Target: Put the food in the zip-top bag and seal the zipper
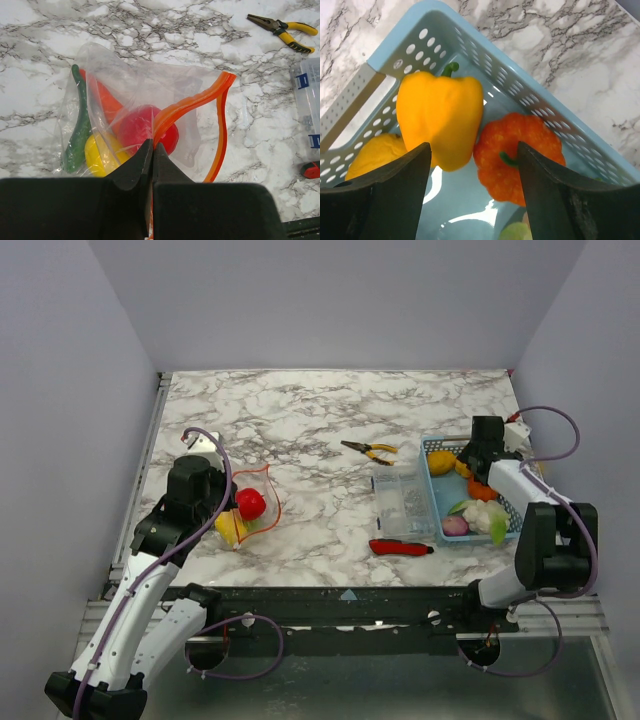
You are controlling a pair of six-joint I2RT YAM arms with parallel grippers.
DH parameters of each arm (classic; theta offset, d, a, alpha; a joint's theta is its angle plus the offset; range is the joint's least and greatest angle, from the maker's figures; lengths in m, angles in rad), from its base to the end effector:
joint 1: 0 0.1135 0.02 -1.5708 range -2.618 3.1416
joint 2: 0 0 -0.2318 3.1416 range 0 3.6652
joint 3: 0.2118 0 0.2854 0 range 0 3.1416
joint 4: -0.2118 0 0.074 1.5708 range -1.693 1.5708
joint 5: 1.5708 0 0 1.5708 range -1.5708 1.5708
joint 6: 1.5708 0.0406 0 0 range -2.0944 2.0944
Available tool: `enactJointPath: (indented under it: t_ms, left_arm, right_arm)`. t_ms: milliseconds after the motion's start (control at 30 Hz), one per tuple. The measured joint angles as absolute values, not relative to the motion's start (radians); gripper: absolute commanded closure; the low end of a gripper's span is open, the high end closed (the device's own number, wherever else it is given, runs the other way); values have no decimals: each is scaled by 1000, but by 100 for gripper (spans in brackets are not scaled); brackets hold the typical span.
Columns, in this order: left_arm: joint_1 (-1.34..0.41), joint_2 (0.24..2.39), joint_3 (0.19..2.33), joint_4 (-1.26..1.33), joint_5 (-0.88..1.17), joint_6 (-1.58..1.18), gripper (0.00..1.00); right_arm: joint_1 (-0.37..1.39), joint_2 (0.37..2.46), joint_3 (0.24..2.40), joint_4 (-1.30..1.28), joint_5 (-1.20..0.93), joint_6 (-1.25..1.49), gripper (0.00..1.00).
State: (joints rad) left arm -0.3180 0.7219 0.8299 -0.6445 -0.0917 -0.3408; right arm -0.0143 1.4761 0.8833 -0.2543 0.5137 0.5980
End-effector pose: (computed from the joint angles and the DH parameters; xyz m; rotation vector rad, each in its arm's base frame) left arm 0.2057 -0.0638 0.2979 -0.0794 2.1175 -0.2978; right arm 0.3351 -0.0247 0.1562 0.9082 2.1170 -0.3270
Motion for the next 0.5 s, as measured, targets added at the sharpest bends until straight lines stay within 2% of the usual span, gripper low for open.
enactJointPath:
  t_ms: [200, 400, 500]
  left_arm:
    - [-318, 722, 830, -645, -91, -341, 100]
    - [-318, 733, 830, -645, -87, -341, 100]
    - [-318, 741, 830, -645, -82, -341, 100]
  right_arm:
    - [-21, 1552, 933, -209, 503, 570, 30]
    - [-21, 1544, 933, -197, 492, 547, 19]
    - [-21, 1534, 931, -166, 479, 539, 18]
